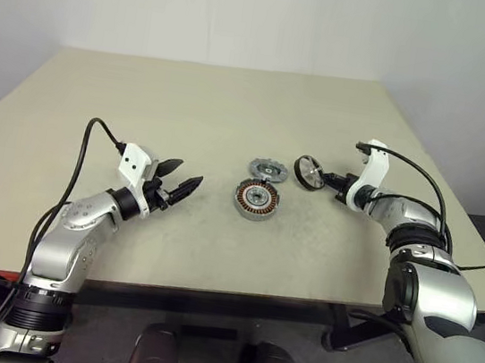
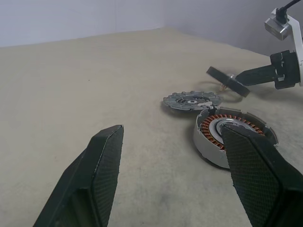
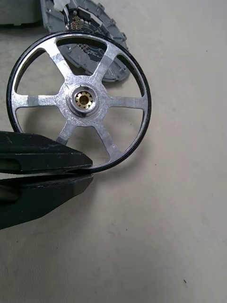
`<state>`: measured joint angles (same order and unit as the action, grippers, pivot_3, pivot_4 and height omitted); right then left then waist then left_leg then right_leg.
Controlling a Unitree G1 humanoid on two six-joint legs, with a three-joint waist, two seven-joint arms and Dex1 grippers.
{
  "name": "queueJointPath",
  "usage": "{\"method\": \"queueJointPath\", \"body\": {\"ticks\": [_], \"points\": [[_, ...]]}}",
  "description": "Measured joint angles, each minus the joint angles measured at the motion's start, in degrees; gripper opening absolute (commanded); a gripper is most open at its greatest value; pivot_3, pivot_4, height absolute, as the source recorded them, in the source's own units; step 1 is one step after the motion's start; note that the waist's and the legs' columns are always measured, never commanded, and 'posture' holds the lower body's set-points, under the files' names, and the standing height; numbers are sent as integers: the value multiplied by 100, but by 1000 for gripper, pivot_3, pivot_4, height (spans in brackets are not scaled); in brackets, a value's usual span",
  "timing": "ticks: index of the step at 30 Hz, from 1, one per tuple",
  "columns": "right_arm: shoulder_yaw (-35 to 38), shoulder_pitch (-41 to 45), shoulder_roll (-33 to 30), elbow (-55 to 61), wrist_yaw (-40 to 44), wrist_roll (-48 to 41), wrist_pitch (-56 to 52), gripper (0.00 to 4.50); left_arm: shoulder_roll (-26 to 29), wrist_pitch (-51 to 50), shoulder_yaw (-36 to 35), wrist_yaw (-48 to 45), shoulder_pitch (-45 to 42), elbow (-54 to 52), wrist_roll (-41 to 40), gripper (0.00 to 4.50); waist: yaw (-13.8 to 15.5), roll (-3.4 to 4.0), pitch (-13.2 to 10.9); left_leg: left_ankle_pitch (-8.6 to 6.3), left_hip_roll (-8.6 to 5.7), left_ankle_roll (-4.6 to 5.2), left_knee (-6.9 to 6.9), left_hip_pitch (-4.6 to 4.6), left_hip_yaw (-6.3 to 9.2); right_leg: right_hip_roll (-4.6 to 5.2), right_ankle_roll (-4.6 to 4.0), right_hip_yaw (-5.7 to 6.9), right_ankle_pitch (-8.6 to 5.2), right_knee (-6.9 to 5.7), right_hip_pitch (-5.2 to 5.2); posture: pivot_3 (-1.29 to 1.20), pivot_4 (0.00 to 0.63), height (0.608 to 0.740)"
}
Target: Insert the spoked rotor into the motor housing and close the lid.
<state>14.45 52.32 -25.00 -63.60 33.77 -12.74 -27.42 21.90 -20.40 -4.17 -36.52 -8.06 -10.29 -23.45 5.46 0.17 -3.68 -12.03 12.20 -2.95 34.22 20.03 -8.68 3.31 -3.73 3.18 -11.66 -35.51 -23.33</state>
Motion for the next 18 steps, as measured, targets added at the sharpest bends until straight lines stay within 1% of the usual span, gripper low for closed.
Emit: {"method": "queueJointPath", "body": {"ticks": [6,10,16,18], "points": [[16,3,3,1,116,-37,-10,34,5,0,0,-2,0,0,5,3456,0,1,-1,0,1,0,0,0,0,0,0,0,0,0,-2,0,0,740],[36,65,7,203,361,-125,-116,34,5,0,11,-11,0,0,16,3456,2,8,-5,0,1,0,0,3,0,0,-1,0,0,0,-10,0,0,740],[-105,63,-1,1112,863,-221,-359,34,9,1,42,-29,-1,1,36,3456,7,9,-6,-1,1,2,-1,3,0,0,0,0,0,2,-10,0,0,740],[-306,-93,-22,1741,1202,-255,-466,34,10,3,50,-40,-2,2,48,3456,11,9,-6,-1,1,2,-1,3,1,-1,0,1,0,4,-10,0,0,740]]}}
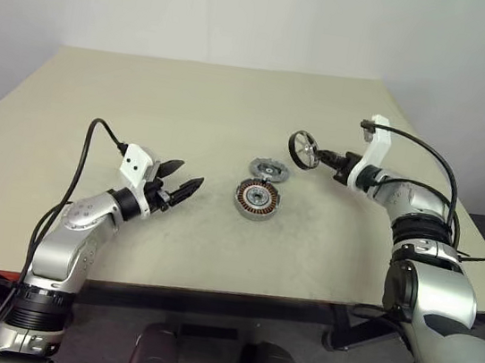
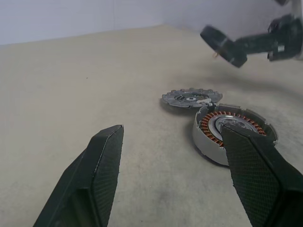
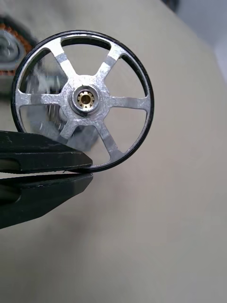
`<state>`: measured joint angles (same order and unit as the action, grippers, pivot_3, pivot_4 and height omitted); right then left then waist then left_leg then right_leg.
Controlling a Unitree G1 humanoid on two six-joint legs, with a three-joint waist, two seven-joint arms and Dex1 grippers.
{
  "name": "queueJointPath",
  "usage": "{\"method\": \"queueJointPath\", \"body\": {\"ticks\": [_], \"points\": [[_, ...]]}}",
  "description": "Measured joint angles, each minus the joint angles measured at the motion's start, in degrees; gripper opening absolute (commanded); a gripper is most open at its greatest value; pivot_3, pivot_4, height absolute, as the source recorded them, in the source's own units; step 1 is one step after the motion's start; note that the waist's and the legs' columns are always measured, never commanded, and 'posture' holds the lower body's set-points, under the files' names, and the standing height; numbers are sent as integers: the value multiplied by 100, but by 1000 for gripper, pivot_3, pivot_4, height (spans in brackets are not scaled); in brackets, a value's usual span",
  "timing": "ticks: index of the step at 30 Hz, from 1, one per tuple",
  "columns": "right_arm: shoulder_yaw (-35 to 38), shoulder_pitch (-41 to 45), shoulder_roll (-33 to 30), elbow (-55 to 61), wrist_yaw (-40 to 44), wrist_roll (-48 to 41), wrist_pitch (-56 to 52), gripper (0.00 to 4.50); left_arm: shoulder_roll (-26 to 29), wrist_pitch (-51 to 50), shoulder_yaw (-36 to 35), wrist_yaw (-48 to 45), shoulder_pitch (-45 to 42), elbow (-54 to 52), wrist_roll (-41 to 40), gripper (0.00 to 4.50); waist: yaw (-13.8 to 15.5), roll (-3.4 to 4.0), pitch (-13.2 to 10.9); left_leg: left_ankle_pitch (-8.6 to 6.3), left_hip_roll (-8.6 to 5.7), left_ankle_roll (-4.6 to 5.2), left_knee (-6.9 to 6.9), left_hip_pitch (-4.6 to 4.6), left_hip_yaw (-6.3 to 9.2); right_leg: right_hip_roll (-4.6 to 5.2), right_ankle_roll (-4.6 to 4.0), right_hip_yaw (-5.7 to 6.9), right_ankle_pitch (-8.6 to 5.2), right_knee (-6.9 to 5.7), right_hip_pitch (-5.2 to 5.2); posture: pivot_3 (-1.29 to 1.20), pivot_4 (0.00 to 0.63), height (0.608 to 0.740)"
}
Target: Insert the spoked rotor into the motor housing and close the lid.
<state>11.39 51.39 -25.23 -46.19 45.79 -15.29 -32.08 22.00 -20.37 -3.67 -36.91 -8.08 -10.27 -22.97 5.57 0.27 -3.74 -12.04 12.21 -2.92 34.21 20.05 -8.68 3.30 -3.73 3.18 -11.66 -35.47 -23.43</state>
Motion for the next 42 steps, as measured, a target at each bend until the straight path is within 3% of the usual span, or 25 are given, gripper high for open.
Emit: {"method": "queueJointPath", "body": {"ticks": [6,10,24,42], "points": [[-1029,-910,-199,2211,986,-9,-224,34,1,3,27,-8,-12,4,20,3456,12,0,0,0,-1,0,-1,1,1,1,2,0,-1,6,1,0,0,740],[-1586,-1199,-367,2948,1320,70,-234,34,-2,4,36,-5,-13,5,26,3456,5,0,0,0,-1,0,-1,-3,2,1,30,0,-16,5,6,0,0,740],[-2222,-1145,-117,2344,1128,702,319,34,-16,6,37,76,34,-5,29,3456,-12,0,0,2,-2,-3,-2,-3,3,1,5,0,-2,5,8,0,0,740],[-2239,-1024,55,2014,1017,899,619,34,-10,19,31,112,88,-26,29,3456,-13,0,0,2,-2,-3,-1,-4,4,0,4,0,-1,4,9,0,0,740]]}}
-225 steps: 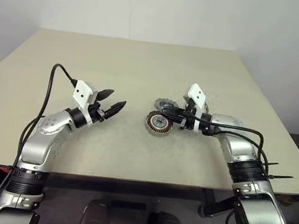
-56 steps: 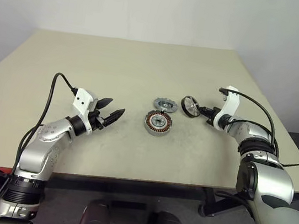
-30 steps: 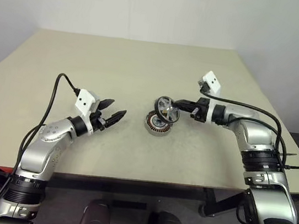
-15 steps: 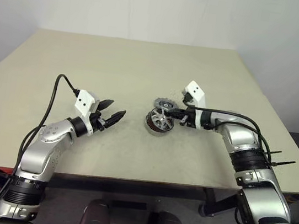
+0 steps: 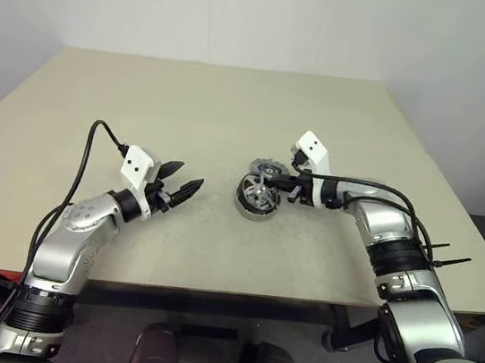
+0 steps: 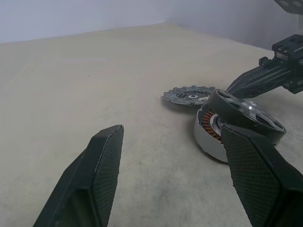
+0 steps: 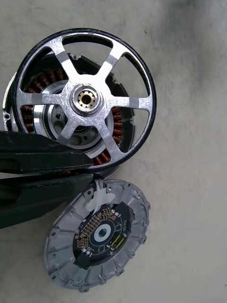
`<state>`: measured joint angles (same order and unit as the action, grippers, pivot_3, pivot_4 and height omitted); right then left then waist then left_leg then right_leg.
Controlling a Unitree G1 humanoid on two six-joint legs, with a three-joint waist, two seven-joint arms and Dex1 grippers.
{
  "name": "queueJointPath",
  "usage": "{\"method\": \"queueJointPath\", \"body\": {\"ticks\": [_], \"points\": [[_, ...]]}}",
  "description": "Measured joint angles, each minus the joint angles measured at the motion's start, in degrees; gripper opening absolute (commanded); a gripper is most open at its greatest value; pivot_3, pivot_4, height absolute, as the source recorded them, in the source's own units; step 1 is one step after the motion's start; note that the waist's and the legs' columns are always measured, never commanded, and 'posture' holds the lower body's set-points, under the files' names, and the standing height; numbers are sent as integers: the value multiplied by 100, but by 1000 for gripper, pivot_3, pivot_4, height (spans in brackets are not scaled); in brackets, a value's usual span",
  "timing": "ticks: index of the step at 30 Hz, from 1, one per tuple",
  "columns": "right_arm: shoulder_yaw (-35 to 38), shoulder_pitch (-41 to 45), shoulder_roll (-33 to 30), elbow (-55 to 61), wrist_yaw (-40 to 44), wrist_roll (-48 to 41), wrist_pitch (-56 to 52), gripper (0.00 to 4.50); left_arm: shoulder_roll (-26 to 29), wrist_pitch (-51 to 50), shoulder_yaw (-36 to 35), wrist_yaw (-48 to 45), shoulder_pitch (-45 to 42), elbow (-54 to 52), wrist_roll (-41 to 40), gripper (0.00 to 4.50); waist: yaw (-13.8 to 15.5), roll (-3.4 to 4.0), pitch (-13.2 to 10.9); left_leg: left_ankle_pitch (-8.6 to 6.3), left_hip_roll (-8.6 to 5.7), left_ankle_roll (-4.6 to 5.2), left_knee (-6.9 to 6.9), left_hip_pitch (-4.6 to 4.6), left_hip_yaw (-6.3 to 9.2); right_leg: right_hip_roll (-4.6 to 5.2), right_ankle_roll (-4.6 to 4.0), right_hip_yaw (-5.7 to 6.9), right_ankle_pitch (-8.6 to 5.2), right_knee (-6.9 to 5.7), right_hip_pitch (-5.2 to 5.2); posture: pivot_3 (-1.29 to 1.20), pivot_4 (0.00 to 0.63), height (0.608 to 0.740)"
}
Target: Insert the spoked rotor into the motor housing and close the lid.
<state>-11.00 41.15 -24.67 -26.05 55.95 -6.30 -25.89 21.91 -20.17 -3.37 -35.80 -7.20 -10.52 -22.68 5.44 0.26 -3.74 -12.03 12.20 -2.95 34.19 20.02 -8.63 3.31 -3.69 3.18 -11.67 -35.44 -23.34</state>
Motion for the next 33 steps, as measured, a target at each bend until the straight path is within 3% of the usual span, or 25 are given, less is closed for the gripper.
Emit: {"method": "queueJointPath", "body": {"ticks": [21,25,33], "points": [[-90,19,-93,7,66,188,100,34,-15,39,1,15,47,0,0,3456,4,0,0,0,0,0,1,0,0,0,-1,0,0,-2,2,0,0,740],[-96,18,-92,-20,54,233,184,898,-14,40,1,14,47,0,2,3456,2,0,0,0,-1,0,1,0,0,0,-1,0,0,-2,2,0,0,740],[22,21,-37,-17,-58,161,210,898,-13,40,1,8,47,0,5,3456,0,0,0,0,0,0,1,0,0,0,-1,0,1,-4,2,0,0,740]]}}
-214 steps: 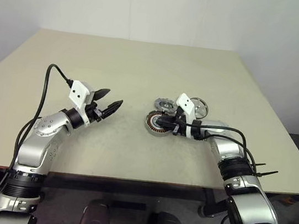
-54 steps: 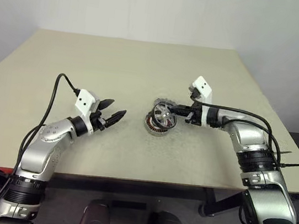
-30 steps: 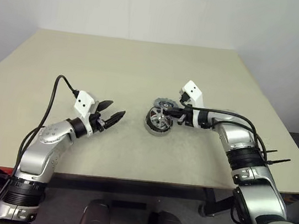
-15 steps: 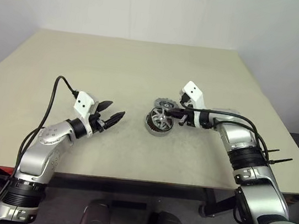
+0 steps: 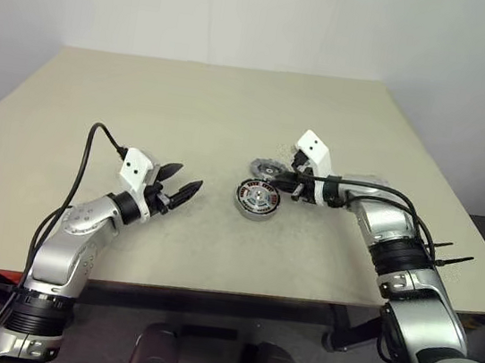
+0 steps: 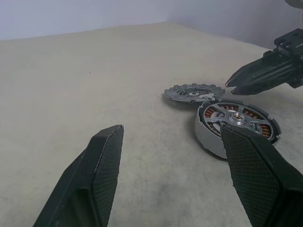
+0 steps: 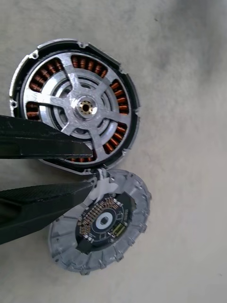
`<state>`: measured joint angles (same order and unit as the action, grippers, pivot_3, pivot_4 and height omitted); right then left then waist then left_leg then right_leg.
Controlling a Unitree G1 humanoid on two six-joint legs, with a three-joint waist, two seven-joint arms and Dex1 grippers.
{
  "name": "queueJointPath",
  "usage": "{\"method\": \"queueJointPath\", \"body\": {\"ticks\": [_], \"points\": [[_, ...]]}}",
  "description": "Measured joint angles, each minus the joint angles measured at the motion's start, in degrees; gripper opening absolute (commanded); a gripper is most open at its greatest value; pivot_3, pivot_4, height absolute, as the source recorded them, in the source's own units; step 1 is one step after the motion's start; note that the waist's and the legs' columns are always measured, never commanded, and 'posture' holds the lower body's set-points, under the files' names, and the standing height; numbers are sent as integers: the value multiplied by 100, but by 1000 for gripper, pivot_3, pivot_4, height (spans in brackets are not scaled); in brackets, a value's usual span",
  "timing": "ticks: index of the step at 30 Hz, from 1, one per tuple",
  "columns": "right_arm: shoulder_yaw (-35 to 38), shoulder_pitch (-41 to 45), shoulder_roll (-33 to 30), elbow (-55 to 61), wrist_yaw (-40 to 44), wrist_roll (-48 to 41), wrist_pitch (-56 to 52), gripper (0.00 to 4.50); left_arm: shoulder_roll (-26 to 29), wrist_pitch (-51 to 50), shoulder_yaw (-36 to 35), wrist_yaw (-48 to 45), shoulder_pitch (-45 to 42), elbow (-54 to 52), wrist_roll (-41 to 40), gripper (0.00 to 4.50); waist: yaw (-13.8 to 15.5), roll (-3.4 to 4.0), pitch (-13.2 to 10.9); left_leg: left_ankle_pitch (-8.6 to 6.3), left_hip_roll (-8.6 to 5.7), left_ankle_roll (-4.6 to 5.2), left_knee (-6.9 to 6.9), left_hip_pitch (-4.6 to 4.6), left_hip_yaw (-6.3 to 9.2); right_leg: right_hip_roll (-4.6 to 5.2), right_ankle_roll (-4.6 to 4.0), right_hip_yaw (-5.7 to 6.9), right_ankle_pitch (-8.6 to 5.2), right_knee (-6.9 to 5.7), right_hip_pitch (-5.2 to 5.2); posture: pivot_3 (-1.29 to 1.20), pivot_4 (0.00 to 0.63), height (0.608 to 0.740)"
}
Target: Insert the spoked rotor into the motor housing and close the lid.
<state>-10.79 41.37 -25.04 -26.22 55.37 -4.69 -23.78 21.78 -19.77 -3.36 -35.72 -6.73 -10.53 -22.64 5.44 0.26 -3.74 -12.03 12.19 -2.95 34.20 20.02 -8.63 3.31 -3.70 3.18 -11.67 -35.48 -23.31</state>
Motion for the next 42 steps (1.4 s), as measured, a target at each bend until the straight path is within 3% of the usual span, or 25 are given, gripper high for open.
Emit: {"method": "queueJointPath", "body": {"ticks": [11,23,30,36,39,42], "points": [[190,-206,133,791,293,-498,-254,898,2,0,0,4,1,0,1,3456,4,-2,2,0,1,0,0,-2,0,0,0,0,0,0,6,0,0,740],[-80,-517,499,274,-29,-388,-127,898,27,-2,-9,50,4,-4,3,3456,-7,-3,5,2,1,-3,1,-17,1,0,20,0,-12,-2,21,0,0,740],[50,-385,185,685,483,-594,44,898,32,-1,-46,106,9,-4,4,3456,1,-3,4,1,1,-2,1,-8,4,0,2,0,-1,-1,14,0,0,740],[-402,207,-621,387,1380,4,1596,898,15,0,-50,124,7,-4,4,3456,5,-6,6,-1,0,2,4,-6,3,1,1,0,0,0,15,0,0,740],[-854,642,-807,-429,1807,550,2655,1485,-2,5,-48,127,-3,-1,8,3456,-6,-6,5,-1,0,2,8,-2,2,0,1,0,0,-4,10,0,0,740],[-1145,1283,-834,-1310,1928,1075,3728,2435,-27,8,-42,128,-19,1,15,3456,-43,-6,5,0,2,1,9,3,0,-1,0,0,-1,-12,0,0,0,740]]}}
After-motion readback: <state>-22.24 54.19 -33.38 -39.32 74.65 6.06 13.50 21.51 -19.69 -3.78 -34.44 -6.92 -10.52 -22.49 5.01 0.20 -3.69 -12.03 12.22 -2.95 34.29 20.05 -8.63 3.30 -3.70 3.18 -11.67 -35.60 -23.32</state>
